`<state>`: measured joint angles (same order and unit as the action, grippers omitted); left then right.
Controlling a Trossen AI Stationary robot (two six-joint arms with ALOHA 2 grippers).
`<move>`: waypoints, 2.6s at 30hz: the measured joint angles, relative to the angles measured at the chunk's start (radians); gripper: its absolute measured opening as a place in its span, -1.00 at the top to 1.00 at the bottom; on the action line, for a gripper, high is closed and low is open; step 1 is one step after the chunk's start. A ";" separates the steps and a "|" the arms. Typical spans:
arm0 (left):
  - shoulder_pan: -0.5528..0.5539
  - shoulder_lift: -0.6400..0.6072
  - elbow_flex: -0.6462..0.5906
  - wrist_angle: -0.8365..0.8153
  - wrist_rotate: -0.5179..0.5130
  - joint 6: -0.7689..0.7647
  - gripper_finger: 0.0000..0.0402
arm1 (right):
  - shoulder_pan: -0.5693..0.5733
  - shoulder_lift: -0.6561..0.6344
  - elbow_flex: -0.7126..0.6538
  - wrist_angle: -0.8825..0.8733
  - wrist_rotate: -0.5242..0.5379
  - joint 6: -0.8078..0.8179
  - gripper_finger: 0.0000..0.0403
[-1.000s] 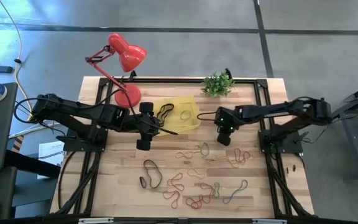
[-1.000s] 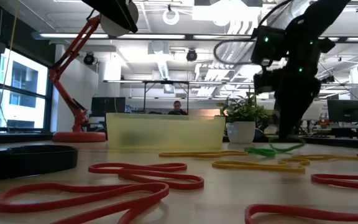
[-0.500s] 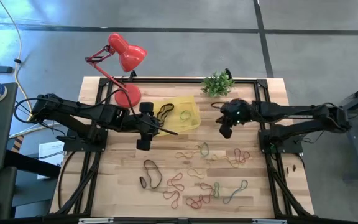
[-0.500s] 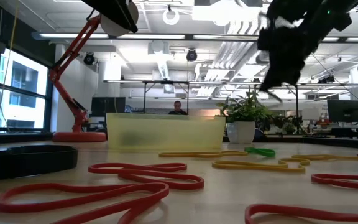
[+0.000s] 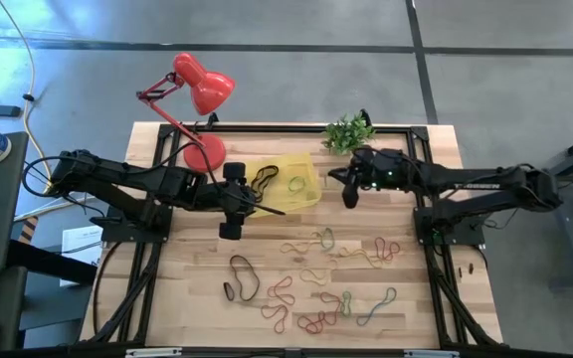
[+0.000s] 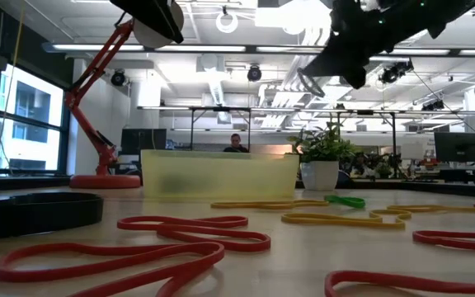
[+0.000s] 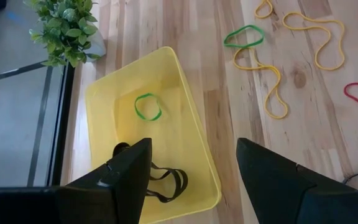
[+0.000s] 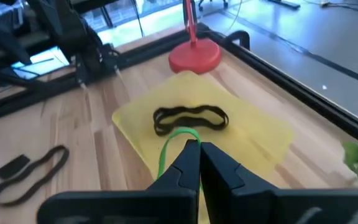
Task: Pick and place rubber bands into bin
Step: Put the green rubber band into the yellow bin, then put the black rubber band into the yellow bin
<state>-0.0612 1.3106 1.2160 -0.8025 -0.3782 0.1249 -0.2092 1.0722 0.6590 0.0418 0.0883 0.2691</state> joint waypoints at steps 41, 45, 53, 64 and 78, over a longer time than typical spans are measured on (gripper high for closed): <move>0.002 0.000 0.000 0.030 -0.026 0.000 -0.12 | -0.113 0.717 0.398 -0.057 -0.076 0.057 1.00; 0.002 0.000 0.000 0.029 -0.037 0.001 -0.12 | -0.127 0.717 0.401 -0.069 -0.082 0.074 1.00; 0.002 0.000 0.000 0.029 -0.048 0.009 -0.12 | -0.146 0.717 0.400 -0.106 -0.170 0.076 0.69; 0.002 0.000 0.000 0.024 -0.050 0.008 -0.12 | -0.141 0.710 0.400 -0.105 -0.215 0.033 0.24; -0.047 0.000 0.000 -0.138 0.219 0.016 -0.12 | 0.008 0.376 0.399 -0.432 -0.246 -0.175 0.27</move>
<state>-0.1085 1.3106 1.2160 -0.9402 -0.1593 0.1414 -0.2016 1.4482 1.0584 -0.3906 -0.1573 0.0942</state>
